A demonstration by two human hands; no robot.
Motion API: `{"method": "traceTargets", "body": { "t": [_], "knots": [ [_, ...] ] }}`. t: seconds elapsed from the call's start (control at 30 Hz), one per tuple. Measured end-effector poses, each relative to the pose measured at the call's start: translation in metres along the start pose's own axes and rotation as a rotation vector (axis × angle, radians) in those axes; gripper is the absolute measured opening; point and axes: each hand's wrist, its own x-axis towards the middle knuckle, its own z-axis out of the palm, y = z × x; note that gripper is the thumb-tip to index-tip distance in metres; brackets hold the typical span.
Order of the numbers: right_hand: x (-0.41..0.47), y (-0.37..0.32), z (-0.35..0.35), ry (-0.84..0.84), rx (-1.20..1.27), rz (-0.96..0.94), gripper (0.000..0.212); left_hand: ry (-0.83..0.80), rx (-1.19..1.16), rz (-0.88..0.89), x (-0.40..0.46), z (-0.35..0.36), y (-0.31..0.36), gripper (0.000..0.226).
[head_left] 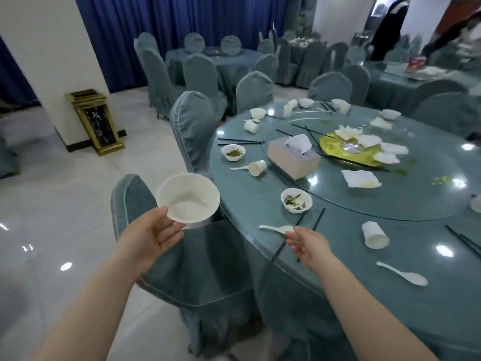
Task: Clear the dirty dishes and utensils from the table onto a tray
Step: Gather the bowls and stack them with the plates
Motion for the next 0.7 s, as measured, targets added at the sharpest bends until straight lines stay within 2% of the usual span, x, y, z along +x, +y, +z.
{"method": "traceTargets", "body": {
  "t": [0.23,0.37,0.5,0.7],
  "knots": [
    [0.120,-0.028,0.011,0.229,0.050,0.129,0.022,0.002,0.045,-0.056,0.119,0.022,0.020,0.037],
    [0.166,-0.039,0.018,0.304,0.094,0.170,0.025,0.032,0.026,-0.102,0.169,0.028,0.028,0.033],
    [0.193,-0.038,0.026,0.344,0.126,0.189,0.032,0.039,0.034,-0.145,0.202,0.025,0.030,0.032],
    [0.195,-0.042,0.040,0.418,0.105,0.177,0.019,-0.004,0.014,-0.170,0.230,0.012,0.033,0.030]
  ]
}}
